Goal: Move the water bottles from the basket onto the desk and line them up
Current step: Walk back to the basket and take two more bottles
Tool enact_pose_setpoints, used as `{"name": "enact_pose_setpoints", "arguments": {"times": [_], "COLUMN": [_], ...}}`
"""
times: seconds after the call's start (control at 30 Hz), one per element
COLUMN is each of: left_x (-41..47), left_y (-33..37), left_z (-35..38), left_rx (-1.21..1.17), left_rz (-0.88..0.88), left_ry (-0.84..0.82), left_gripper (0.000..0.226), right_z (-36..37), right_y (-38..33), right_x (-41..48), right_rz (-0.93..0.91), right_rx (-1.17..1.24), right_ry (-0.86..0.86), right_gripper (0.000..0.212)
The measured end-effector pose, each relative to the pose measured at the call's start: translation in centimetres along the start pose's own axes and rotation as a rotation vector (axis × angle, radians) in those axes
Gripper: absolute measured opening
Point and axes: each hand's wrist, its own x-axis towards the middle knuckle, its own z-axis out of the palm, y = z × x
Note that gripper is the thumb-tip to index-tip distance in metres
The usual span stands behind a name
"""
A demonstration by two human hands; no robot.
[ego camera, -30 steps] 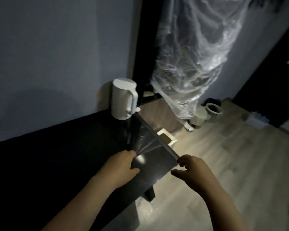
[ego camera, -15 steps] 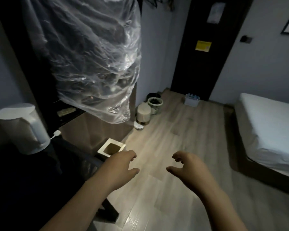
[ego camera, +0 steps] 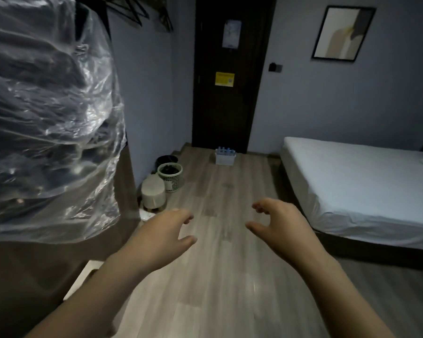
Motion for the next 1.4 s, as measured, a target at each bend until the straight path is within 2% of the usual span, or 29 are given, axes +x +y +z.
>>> {"name": "enact_pose_setpoints", "arguments": {"times": [0.17, 0.37, 0.67, 1.07, 1.4], "left_x": [10.7, 21.9, 39.0, 63.5, 83.4], "left_y": [-2.6, -4.7, -5.9, -5.3, -10.5], "left_z": [-2.3, -2.9, -0.4, 1.3, 4.8], "left_rx": [-0.002, 0.015, 0.014, -0.010, -0.039], "left_rz": [0.072, 0.128, 0.189, 0.135, 0.129], "left_ry": [0.067, 0.069, 0.073, 0.121, 0.080], "left_gripper": [0.042, 0.041, 0.041, 0.043, 0.046], "right_z": [-0.5, 0.0, 1.3, 1.4, 5.8], "right_y": [0.2, 1.9, 8.4, 18.5, 23.2], "right_x": [9.5, 19.5, 34.6, 58.0, 77.1], "right_rz": [0.008, 0.026, 0.051, 0.022, 0.043], "right_rx": [0.018, 0.033, 0.037, 0.082, 0.053], "right_ry": [0.111, 0.201, 0.227, 0.222, 0.186], "right_gripper": [0.048, 0.046, 0.047, 0.044, 0.044]}}
